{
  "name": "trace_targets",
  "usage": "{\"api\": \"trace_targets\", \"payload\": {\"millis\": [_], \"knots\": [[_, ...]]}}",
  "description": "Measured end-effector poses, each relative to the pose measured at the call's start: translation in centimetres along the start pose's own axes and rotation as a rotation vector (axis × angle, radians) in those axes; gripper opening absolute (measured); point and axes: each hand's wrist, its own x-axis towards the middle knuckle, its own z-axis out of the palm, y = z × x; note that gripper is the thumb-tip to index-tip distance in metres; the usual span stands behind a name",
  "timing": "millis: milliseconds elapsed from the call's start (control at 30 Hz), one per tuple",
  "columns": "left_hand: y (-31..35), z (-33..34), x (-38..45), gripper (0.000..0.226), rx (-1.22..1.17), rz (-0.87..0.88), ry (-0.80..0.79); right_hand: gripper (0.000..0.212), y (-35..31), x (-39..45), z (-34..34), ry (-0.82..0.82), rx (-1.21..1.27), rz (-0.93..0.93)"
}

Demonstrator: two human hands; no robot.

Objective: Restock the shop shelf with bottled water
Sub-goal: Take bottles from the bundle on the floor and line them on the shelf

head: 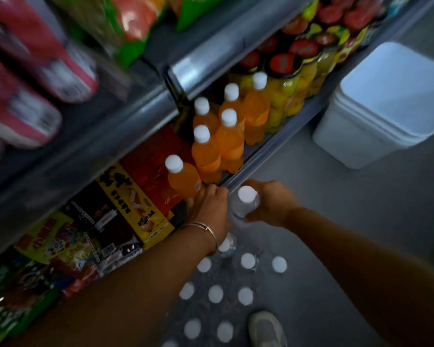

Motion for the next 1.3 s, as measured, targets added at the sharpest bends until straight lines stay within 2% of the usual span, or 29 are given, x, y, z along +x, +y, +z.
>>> {"api": "trace_targets", "payload": {"millis": [133,300,433,600,700,800,933,1067,1100,1200,1233,1300], "knots": [[2.2,-6.4,-4.2,0.046,0.001,0.024,0.029,0.066,-4.4,-5.1,-6.8,0.066,-0.040,-0.053],[4.6,-16.8,-10.9,0.062,0.000,0.058,0.055,0.050,-11.5,-12.8,-16.6,0.186,-0.078,-0.138],[6.3,-26.6,-16.8,0.051,-0.036,0.088,0.111,0.044,-17.9,-19.2,-24.9,0.246,-0.115,-0.188],[7.8,-38.2,-24.7,0.058,0.007,0.184,0.148,0.044,-26.0,-26.6,-34.3,0.288,-0.124,-0.239],[8.8,-44.7,-29.6,0.061,-0.005,0.215,0.192,0.028,-31.2,-32.1,-39.8,0.302,-0.082,-0.300],[9.8,-51.0,-34.6,0.055,-0.015,0.261,0.227,0.024,-36.2,-37.7,-45.2,0.307,-0.036,-0.357],[10.5,-58.4,-40.3,0.057,-0.023,0.279,0.295,0.025,-42.5,-43.8,-51.6,0.352,-0.024,-0.411],[10.8,-65.0,-45.5,0.048,-0.011,0.297,0.389,0.061,-48.4,-48.7,-57.0,0.407,0.004,-0.517],[10.8,-66.6,-46.8,0.047,-0.018,0.301,0.405,0.061,-49.6,-49.7,-58.2,0.415,0.003,-0.537],[10.7,-70.9,-50.9,0.045,-0.058,0.290,0.451,0.023,-53.2,-52.6,-61.1,0.448,0.027,-0.603],[10.5,-72.2,-52.2,0.047,-0.083,0.276,0.469,0.020,-54.3,-53.4,-62.1,0.461,0.040,-0.639],[10.0,-74.5,-54.5,0.053,-0.148,0.254,0.514,0.028,-56.6,-54.4,-63.6,0.471,0.056,-0.709]]}}
